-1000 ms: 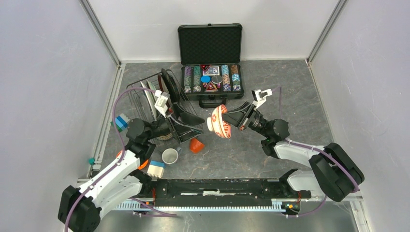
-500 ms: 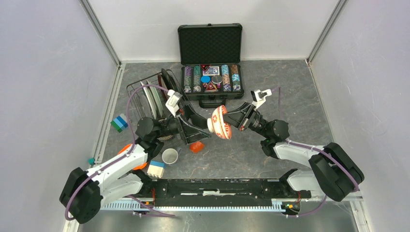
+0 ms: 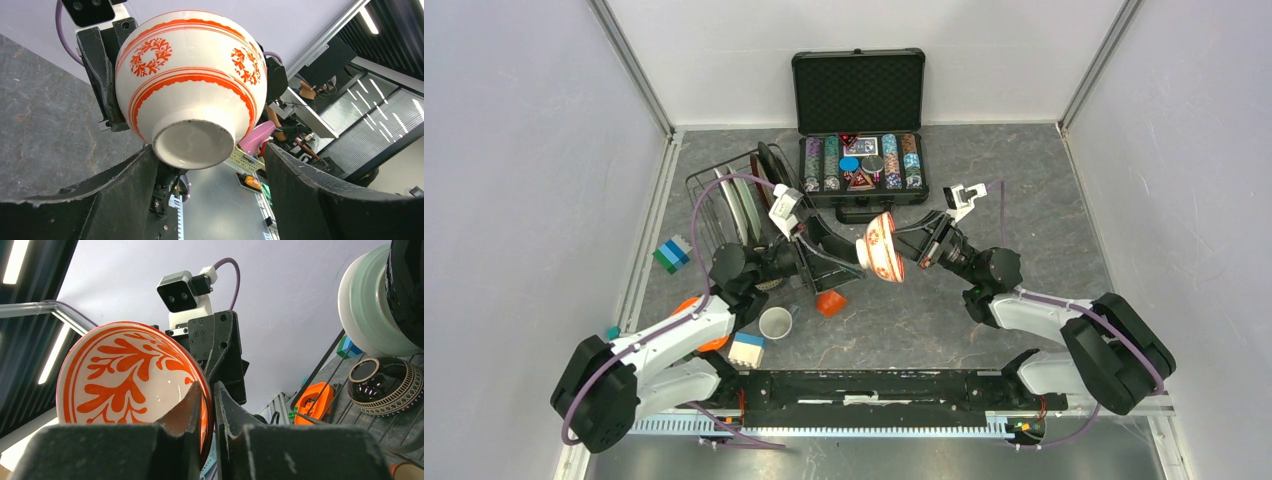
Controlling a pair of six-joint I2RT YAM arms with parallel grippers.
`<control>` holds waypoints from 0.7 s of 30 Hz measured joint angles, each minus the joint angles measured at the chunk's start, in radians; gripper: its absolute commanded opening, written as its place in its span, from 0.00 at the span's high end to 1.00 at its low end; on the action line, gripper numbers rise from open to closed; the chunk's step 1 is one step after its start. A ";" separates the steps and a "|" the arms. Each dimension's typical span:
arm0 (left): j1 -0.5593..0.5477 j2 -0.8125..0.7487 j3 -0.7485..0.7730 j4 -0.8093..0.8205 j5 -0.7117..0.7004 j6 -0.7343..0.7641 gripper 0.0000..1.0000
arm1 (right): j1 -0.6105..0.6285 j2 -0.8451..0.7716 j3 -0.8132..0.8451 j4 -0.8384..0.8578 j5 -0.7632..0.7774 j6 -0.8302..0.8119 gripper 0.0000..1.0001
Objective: Load the mixed dishes into the dish rack
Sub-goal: Pick up the bowl from the center of the board.
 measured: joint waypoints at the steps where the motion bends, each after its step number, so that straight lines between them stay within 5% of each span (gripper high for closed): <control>1: 0.000 -0.003 0.000 -0.007 -0.006 0.000 0.17 | 0.000 0.000 0.000 0.000 0.004 0.002 1.00; 14: -0.012 -0.153 0.000 -0.231 -0.126 0.097 0.26 | 0.006 0.001 0.000 0.000 0.011 0.000 1.00; 21: -0.012 -0.149 0.000 -0.236 -0.137 0.103 0.19 | 0.006 0.002 0.000 -0.001 0.010 -0.003 1.00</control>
